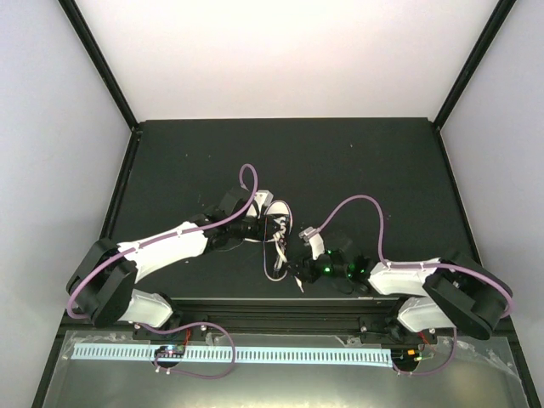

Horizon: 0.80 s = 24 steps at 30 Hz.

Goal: Tie the shoes

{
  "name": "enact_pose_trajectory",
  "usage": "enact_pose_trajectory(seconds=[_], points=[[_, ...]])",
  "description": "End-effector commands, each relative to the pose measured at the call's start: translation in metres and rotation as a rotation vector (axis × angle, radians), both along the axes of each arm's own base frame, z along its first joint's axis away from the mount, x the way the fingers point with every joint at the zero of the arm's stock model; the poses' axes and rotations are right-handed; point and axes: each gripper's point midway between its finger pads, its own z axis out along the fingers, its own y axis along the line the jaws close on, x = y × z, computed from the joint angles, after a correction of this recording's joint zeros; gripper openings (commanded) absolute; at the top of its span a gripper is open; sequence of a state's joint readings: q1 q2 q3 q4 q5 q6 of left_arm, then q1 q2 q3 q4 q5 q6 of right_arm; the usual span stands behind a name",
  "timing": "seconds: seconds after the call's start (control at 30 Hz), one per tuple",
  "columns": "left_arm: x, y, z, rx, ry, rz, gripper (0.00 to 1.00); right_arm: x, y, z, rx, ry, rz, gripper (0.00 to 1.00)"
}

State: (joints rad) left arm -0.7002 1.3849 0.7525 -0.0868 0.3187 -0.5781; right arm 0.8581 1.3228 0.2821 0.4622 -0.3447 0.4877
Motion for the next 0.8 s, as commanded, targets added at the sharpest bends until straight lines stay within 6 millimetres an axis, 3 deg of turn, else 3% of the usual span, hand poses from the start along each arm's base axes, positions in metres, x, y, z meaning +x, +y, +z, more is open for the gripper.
enact_pose_trajectory(seconds=[0.0,0.47,0.57,0.77], points=[[0.002,-0.005,0.018,-0.051,-0.043,-0.02,0.02,0.009,0.012,0.012,0.047,-0.039,-0.002,0.5],[0.0,-0.008,0.02,-0.066,-0.055,-0.042,0.02,0.007,0.015,0.018,0.088,-0.03,0.007,0.02],[-0.005,-0.012,0.026,-0.095,-0.078,-0.081,0.02,0.014,0.011,0.027,0.071,-0.057,-0.031,0.02],[-0.015,-0.016,0.03,-0.13,-0.099,-0.146,0.01,0.034,0.002,0.027,-0.05,-0.078,-0.119,0.02]])
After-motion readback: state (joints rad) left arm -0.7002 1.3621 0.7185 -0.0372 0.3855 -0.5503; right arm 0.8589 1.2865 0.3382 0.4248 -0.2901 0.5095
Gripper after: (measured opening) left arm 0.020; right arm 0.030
